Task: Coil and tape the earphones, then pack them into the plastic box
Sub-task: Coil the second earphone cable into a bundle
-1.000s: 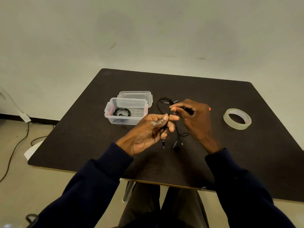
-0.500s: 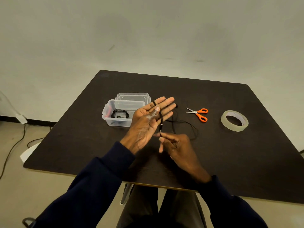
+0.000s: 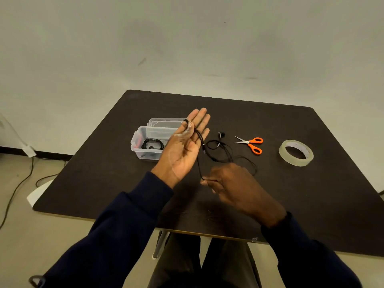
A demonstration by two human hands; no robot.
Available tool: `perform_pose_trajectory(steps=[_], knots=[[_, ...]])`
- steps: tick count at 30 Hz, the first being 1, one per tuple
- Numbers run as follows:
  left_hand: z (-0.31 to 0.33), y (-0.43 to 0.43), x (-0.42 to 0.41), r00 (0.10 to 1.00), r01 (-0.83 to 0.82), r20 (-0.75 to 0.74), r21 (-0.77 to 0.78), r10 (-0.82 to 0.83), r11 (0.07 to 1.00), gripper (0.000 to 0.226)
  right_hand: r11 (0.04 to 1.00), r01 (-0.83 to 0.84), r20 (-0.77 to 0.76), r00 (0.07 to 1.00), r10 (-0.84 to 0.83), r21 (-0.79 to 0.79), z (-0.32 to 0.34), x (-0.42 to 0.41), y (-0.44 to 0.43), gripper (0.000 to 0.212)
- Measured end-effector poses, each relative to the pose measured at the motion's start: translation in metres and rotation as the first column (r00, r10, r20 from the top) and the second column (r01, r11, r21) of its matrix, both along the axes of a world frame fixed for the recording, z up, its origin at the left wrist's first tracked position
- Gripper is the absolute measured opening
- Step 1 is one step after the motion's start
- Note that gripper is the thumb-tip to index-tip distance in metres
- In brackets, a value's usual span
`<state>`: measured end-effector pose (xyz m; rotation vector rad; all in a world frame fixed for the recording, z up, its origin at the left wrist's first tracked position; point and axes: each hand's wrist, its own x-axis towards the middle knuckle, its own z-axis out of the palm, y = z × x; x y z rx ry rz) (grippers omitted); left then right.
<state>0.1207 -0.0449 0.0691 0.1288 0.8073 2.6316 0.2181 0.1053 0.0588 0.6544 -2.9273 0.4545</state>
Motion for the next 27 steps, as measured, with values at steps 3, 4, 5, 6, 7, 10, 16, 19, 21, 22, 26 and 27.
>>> perform_pose_trajectory(steps=[3, 4, 5, 6, 7, 10, 16, 19, 21, 22, 26, 27], knots=[[-0.005, 0.002, 0.004, 0.999, -0.002, -0.052, -0.057, -0.001, 0.998, 0.038, 0.994, -0.072, 0.004, 0.997, 0.072, -0.086, 0.006, 0.006, -0.002, 0.02], [-0.008, 0.002, 0.006, 0.998, -0.004, -0.067, -0.079, -0.001, 0.997, 0.038, 0.993, -0.077, 0.003, 0.997, 0.078, -0.093, 0.008, 0.006, 0.0, 0.02], [-0.011, 0.002, 0.007, 0.996, -0.007, -0.09, -0.108, -0.003, 0.994, 0.038, 0.993, -0.072, -0.002, 0.997, 0.072, -0.095, 0.009, 0.006, 0.002, 0.018], [-0.014, 0.0, 0.008, 0.992, -0.01, -0.125, -0.152, -0.01, 0.988, 0.038, 0.994, -0.058, -0.014, 0.998, 0.057, -0.088, 0.011, 0.005, 0.005, 0.016], [-0.016, -0.002, 0.009, 0.985, -0.009, -0.17, -0.211, -0.028, 0.977, 0.037, 0.997, -0.04, -0.037, 0.999, 0.037, -0.073, 0.012, 0.004, 0.009, 0.014], [-0.017, -0.006, 0.017, 0.945, -0.002, -0.288, -0.479, -0.155, 0.878, 0.031, 0.998, 0.032, -0.21, 0.977, -0.042, -0.05, 0.024, -0.004, 0.019, 0.015], [-0.017, -0.007, 0.035, 0.883, 0.031, -0.329, -0.671, -0.335, 0.741, 0.036, 0.993, 0.013, -0.391, 0.919, -0.058, -0.115, 0.044, -0.021, 0.025, 0.015], [-0.017, -0.01, 0.038, 0.912, 0.091, -0.265, -0.615, -0.314, 0.783, 0.041, 0.97, -0.022, -0.406, 0.911, -0.08, -0.241, 0.044, -0.033, 0.03, 0.013], [-0.016, -0.011, 0.04, 0.921, 0.165, -0.211, -0.548, -0.326, 0.82, 0.037, 0.9, -0.027, -0.349, 0.926, -0.141, -0.435, 0.041, -0.042, 0.029, 0.008], [-0.014, -0.011, 0.041, 0.921, 0.205, -0.19, -0.509, -0.341, 0.836, 0.036, 0.842, -0.004, -0.297, 0.937, -0.186, -0.54, 0.038, -0.046, 0.029, 0.009], [0.001, -0.012, 0.044, 0.907, 0.326, -0.195, -0.24, -0.374, 0.915, 0.037, 0.607, 0.095, -0.022, 0.983, -0.183, -0.789, 0.015, -0.056, 0.023, 0.014], [0.006, -0.011, 0.042, 0.903, 0.337, -0.226, -0.158, -0.366, 0.928, 0.037, 0.586, 0.094, 0.013, 0.99, -0.14, -0.805, 0.007, -0.055, 0.019, 0.017]])
